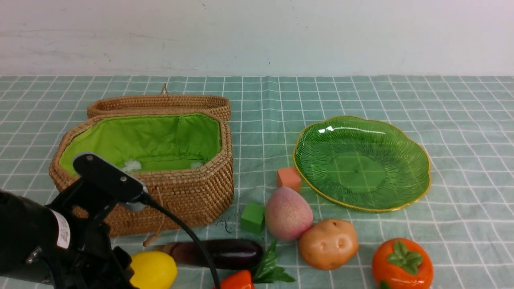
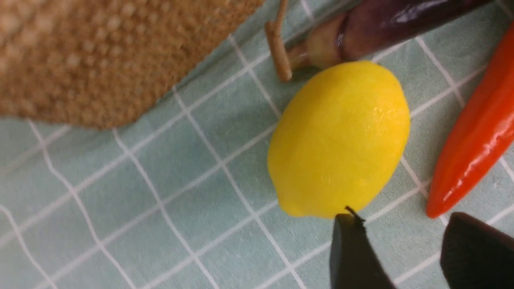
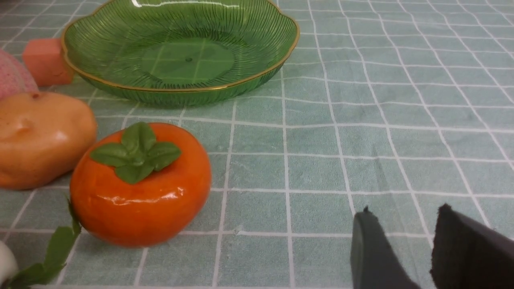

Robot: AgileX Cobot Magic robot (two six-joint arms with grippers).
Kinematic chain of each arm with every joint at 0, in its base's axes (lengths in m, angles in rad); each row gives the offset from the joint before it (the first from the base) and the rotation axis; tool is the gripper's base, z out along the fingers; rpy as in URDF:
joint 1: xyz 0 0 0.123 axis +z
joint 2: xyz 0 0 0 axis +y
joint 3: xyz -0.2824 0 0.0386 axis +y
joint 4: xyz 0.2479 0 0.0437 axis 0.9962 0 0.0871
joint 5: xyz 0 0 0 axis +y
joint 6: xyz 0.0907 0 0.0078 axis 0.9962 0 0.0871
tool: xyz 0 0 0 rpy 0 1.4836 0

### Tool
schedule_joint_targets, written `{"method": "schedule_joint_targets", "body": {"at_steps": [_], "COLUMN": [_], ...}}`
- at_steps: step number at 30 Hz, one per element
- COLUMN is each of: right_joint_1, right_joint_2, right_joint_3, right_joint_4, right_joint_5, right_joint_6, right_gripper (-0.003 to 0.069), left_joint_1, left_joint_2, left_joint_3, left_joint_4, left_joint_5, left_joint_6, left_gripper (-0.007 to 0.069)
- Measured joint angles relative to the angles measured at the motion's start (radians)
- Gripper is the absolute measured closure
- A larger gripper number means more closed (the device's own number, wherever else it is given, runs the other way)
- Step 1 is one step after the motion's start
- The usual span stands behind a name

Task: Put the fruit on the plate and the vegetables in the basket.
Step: Grab a lemon with your left arm and place it on the plate on the right

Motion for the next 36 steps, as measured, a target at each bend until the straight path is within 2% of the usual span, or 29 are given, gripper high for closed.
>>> {"method": "schedule_joint_targets", "body": {"at_steps": [1,2,7,8,9,17,26,31,36], "right_joint_1": [0.000,0.000,0.000,0.000,0.000,0.000,0.000,0.000,0.000], "right_joint_2": [0.000,0.000,0.000,0.000,0.000,0.000,0.000,0.000,0.000], "right_joint_3": [0.000,0.000,0.000,0.000,0.000,0.000,0.000,0.000,0.000], "right_joint_4": [0.000,0.000,0.000,0.000,0.000,0.000,0.000,0.000,0.000], "right_joint_5": [0.000,0.000,0.000,0.000,0.000,0.000,0.000,0.000,0.000], "right_joint_6": [0.000,0.000,0.000,0.000,0.000,0.000,0.000,0.000,0.000], "right_gripper": [0.0419,0.0419,0.0419,0.0419,0.0419,0.0419,0.0419,0.0419,0.0419], "left_joint_1": [-0.005,-0.005,-0.006,-0.006,-0.006,-0.006,-0.006,-0.006,-0.006], "left_joint_2": [0.008,0.010,0.052,0.074,0.087,0.209,0.338,0.345,0.345], "left_joint_3": [-0.001,-0.001,-0.003,-0.003,-0.003,-0.003,-0.009,-0.015,-0.015], "left_joint_4": [0.012,0.014,0.076,0.094,0.103,0.191,0.171,0.167,0.160], "left_joint_5": [-0.015,-0.015,-0.085,-0.117,-0.132,-0.180,-0.193,-0.195,-0.191], "left_joint_6": [0.016,0.018,0.038,0.041,0.042,0.067,0.067,0.067,0.067], "left_gripper": [0.0250,0.0243,0.0050,-0.0011,-0.0028,-0.0039,-0.0010,0.0030,0.0033]}}
